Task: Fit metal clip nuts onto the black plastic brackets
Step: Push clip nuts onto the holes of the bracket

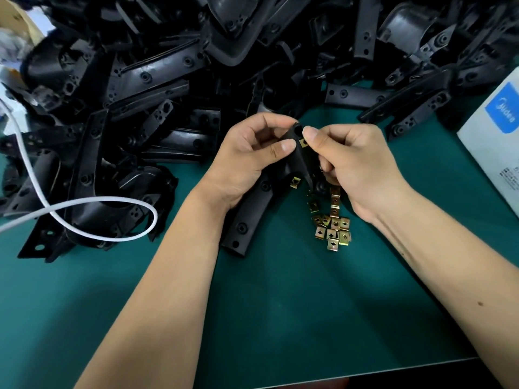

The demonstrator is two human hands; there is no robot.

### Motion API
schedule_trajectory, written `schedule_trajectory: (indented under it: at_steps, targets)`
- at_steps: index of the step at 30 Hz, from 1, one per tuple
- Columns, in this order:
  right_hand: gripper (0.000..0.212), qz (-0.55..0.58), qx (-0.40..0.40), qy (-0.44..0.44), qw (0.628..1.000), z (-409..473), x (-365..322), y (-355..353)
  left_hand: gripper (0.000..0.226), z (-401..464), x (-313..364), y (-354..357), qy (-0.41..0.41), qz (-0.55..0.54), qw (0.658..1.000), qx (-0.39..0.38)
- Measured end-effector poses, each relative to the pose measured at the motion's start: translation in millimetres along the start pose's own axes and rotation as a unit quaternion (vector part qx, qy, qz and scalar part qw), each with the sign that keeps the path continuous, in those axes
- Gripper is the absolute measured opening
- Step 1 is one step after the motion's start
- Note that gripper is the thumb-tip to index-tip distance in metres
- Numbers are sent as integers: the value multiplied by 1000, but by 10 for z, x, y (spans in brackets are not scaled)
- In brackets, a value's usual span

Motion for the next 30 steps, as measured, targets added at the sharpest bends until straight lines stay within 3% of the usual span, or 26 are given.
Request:
schedule_trajectory:
  at_steps: [5,8,11,13,16,18,21,26,28,30]
  targets:
    - [37,-56,2,-57,997,-6,-62,-25,31,-27,27,10,19,17,999,27]
    - [40,-79,-31,-91,992,2,-122,-6,23,-29,55,-54,-7,-22,999,38]
    - [37,-127,-38,-123,984,39,-148,-47,16,16,63,-196,-23,-79,992,99]
    - [20,-257,-59,-144,954,72,-147,-102,17,33,63,-294,-37,-145,979,142]
    - [27,-407,-121,-144,894,49,-134,-109,43,1,8,-368,-82,-216,958,171]
    - [29,-418,-147,-153,884,15,-147,-42,56,-14,-29,-364,-110,-206,959,160]
    - [22,-409,-168,-161,883,-4,-140,41,59,-4,-47,-362,-118,-168,967,149]
    - [20,-414,-171,-155,881,-3,-105,54,31,-16,-33,-374,-133,-166,970,117]
    - [18,-393,-151,-142,896,5,-95,29,33,-32,-18,-359,-141,-157,973,89]
    - [12,-313,-80,-132,937,49,-106,-42,31,-51,-13,-334,-148,-144,976,62]
Point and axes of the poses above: each hand's wrist, its own z-axis towards the middle knuckle, its own y-axis out of the palm, x = y × z, the point moved 3 cm from there along z, towards the middle knuckle, and after that the axes turned 4 degrees about x, right-handed, at the moved point
